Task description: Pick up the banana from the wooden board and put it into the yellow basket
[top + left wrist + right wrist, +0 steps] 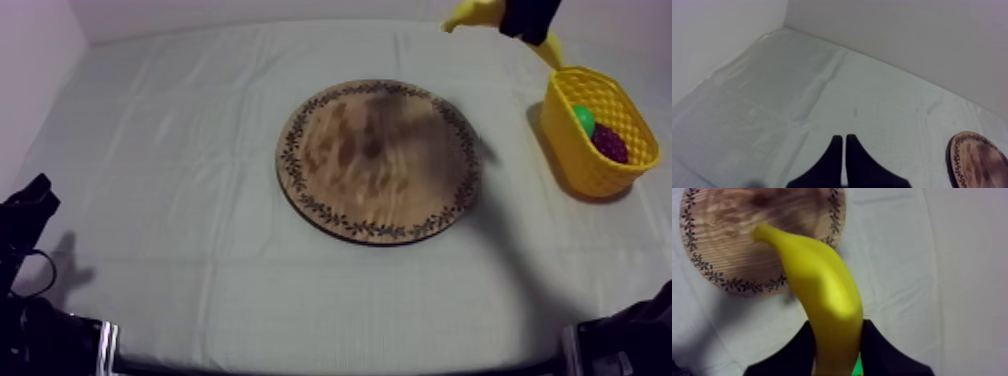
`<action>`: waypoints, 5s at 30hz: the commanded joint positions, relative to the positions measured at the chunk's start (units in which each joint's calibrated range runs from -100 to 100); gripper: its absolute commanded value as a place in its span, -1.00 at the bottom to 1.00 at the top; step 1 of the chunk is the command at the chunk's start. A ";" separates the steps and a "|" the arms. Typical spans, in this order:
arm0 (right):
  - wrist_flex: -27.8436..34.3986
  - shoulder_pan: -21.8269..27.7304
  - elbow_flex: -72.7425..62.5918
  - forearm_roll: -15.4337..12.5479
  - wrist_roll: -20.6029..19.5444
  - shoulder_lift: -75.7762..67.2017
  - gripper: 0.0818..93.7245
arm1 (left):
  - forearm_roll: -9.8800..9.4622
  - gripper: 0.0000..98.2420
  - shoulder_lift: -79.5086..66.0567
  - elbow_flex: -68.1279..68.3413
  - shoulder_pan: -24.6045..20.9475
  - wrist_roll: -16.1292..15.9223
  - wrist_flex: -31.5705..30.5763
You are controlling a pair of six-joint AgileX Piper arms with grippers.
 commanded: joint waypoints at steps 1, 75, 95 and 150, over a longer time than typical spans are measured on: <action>-0.28 1.52 0.75 0.32 -1.36 -0.41 -0.51 | -0.01 -1.00 0.02 0.03 -0.02 -0.01 -0.01; -14.06 25.98 14.37 0.50 -9.92 14.75 0.32 | -0.01 -1.00 0.02 0.03 -0.02 -0.01 -0.01; -8.88 26.27 14.84 -2.85 -6.43 -4.15 0.18 | -0.01 -1.00 0.02 0.03 -0.02 -0.01 -0.01; -45.73 20.46 88.49 -19.31 -13.28 -79.37 -0.99 | -0.01 -1.00 0.02 0.03 -0.02 -0.01 -0.01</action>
